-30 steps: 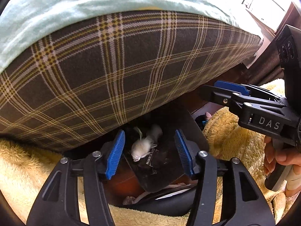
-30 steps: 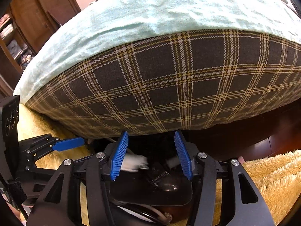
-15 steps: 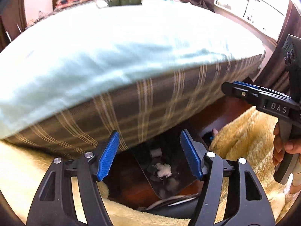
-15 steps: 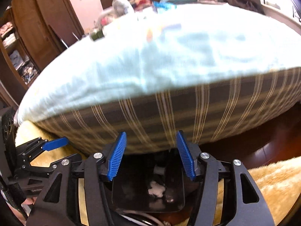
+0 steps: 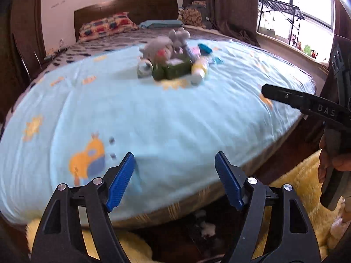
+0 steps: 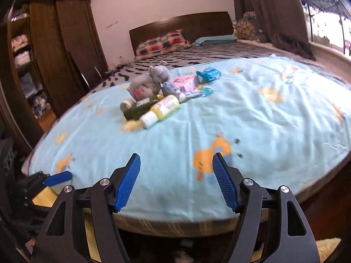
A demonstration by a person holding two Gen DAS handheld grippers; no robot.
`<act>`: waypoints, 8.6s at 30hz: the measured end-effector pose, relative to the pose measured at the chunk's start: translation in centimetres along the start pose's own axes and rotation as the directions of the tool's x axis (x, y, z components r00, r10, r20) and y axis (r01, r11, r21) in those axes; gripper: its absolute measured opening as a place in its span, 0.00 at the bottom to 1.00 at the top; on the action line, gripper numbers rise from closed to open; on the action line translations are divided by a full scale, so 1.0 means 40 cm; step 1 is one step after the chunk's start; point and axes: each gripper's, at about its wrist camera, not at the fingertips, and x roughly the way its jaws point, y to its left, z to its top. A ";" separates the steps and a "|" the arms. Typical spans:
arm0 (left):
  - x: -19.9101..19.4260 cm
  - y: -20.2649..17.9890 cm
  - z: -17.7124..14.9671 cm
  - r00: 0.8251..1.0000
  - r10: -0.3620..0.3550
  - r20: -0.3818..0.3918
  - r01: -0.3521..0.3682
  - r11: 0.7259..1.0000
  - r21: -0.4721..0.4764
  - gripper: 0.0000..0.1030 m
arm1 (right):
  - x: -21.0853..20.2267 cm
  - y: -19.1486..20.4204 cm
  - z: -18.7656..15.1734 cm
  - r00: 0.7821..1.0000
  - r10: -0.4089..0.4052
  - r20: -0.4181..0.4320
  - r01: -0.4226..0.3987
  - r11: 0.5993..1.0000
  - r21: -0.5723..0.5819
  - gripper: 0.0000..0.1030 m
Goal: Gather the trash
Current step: 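Raise both open grippers back over the remaining items on the bed, then grasp the green bottle with the left gripper while the right gripper grasps the yellow lotion bottle, then lower both bottles into the bin below the bed edge and open both grippers, then raise both open grippers back over the plush toy and remaining items, then grasp the white tape roll with the left gripper while the right gripper grasps the blue pendant, then carry the tape roll and pendant down into the bin and open both grippers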
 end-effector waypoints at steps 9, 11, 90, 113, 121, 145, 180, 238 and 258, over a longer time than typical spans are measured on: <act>0.060 0.037 0.107 1.000 0.012 0.029 -0.012 1.000 0.004 0.69 | 0.158 0.052 0.091 0.998 -0.043 -0.038 0.043 0.999 -0.015 0.67; 0.085 0.052 0.121 1.000 -0.001 0.017 0.001 1.000 -0.013 0.69 | 0.191 0.050 0.109 0.998 -0.017 -0.063 0.019 1.000 0.024 0.65; 0.028 -0.061 0.027 0.992 -0.125 -0.006 0.125 0.992 0.035 0.47 | -0.050 -0.010 -0.064 0.996 0.033 -0.083 -0.040 0.996 -0.083 0.33; 0.089 -0.127 -0.258 0.951 -0.174 -0.255 0.155 0.984 -0.092 0.47 | -0.025 -0.022 -0.391 0.945 0.027 -0.325 -0.023 1.000 0.016 0.34; 0.163 -0.163 -0.287 0.933 -0.165 -0.319 0.150 0.986 -0.070 0.47 | 0.034 -0.039 -0.434 0.921 0.025 -0.389 -0.007 0.999 0.048 0.34; 0.095 -0.122 -0.260 0.957 -0.146 -0.250 0.138 0.989 -0.049 0.71 | -0.036 -0.080 -0.324 0.960 0.013 -0.278 0.012 0.996 0.091 0.53; 0.196 0.094 0.220 0.998 0.057 -0.015 -0.058 0.997 -0.060 0.88 | 0.222 -0.111 0.161 0.987 -0.114 -0.116 0.116 0.993 0.008 0.82; 0.086 0.054 0.113 1.000 -0.010 0.020 0.010 0.999 -0.040 0.30 | -0.009 -0.070 -0.006 1.000 -0.015 -0.008 0.015 0.997 -0.077 0.27; 0.036 -0.158 -0.177 0.965 -0.215 -0.152 0.220 0.975 0.016 0.30 | -0.064 -0.030 -0.284 0.977 0.047 -0.207 -0.045 0.999 0.015 0.27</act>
